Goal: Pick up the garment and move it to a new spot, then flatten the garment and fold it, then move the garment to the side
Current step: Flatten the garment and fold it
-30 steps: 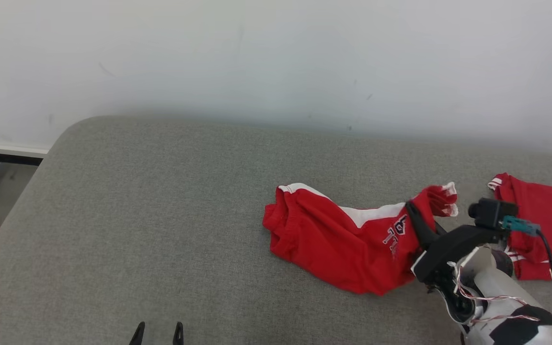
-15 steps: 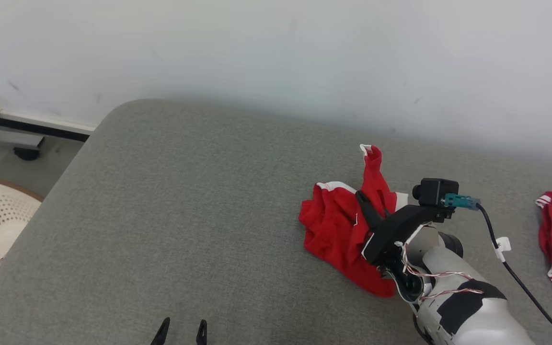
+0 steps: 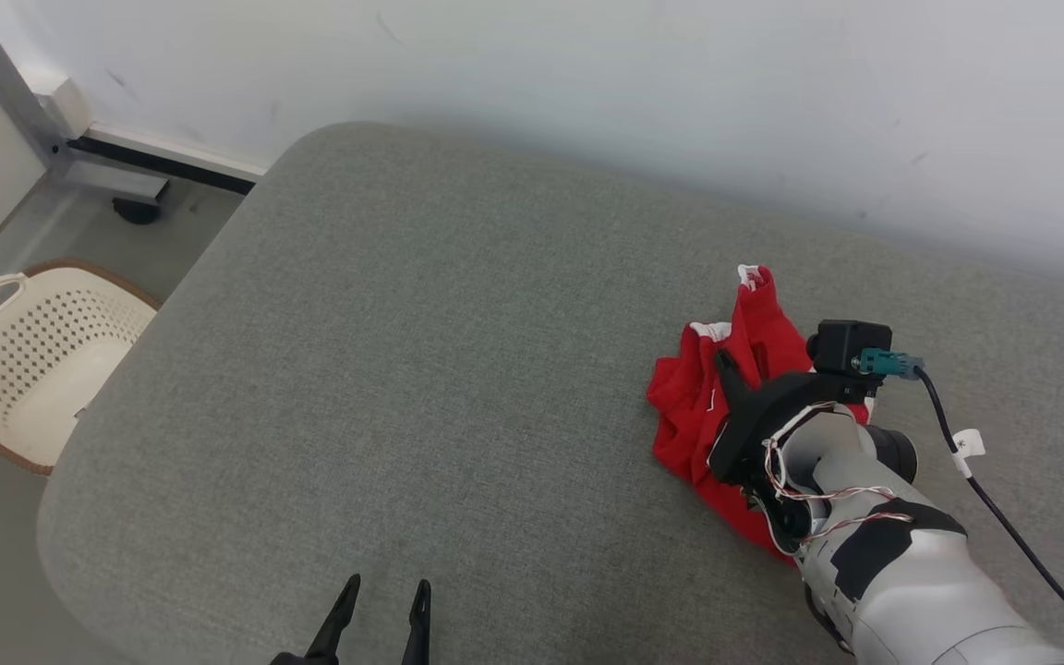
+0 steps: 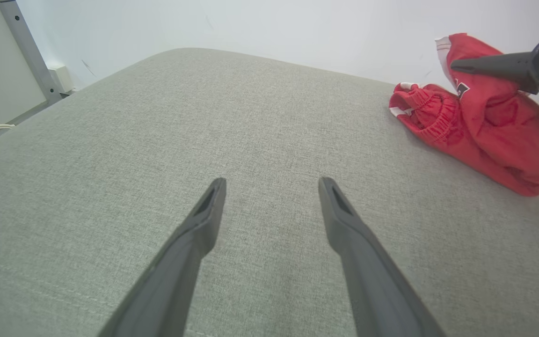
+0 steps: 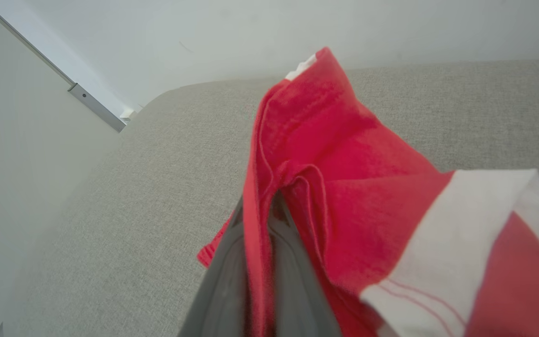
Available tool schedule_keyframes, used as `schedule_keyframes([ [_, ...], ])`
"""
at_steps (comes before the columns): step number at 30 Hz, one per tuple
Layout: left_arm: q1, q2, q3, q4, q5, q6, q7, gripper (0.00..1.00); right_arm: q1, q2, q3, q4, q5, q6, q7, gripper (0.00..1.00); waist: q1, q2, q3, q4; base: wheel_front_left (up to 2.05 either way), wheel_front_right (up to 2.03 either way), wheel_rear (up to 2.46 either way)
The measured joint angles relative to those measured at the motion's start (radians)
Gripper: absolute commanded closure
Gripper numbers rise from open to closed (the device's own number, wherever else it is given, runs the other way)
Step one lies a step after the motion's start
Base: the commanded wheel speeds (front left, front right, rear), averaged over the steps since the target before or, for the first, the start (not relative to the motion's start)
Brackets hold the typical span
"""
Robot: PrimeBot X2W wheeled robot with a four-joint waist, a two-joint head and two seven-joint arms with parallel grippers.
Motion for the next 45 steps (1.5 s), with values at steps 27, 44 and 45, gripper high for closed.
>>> schedule_keyframes([
  [27, -0.007, 0.000, 0.036, 0.014, -0.009, 0.015, 0.000, 0.00, 0.018, -0.018, 0.073, -0.141, -0.030, 0.000, -0.094, 0.00, 0.0000, 0.0000, 0.000, -0.040, 0.00, 0.00, 0.00],
  [44, 0.042, 0.000, 0.099, -0.028, 0.023, 0.010, 0.000, 0.00, 0.348, -0.251, -0.153, -0.428, -0.103, 0.000, -0.109, 0.00, -0.0001, 0.0000, -0.036, -0.111, 0.00, 0.00, 0.00],
  [45, 0.042, 0.000, 0.101, -0.028, 0.023, 0.010, 0.000, 0.00, 0.359, -0.247, -0.162, -0.434, -0.116, 0.000, -0.109, 0.00, 0.0000, 0.0000, -0.035, -0.113, 0.00, 0.00, 0.00],
])
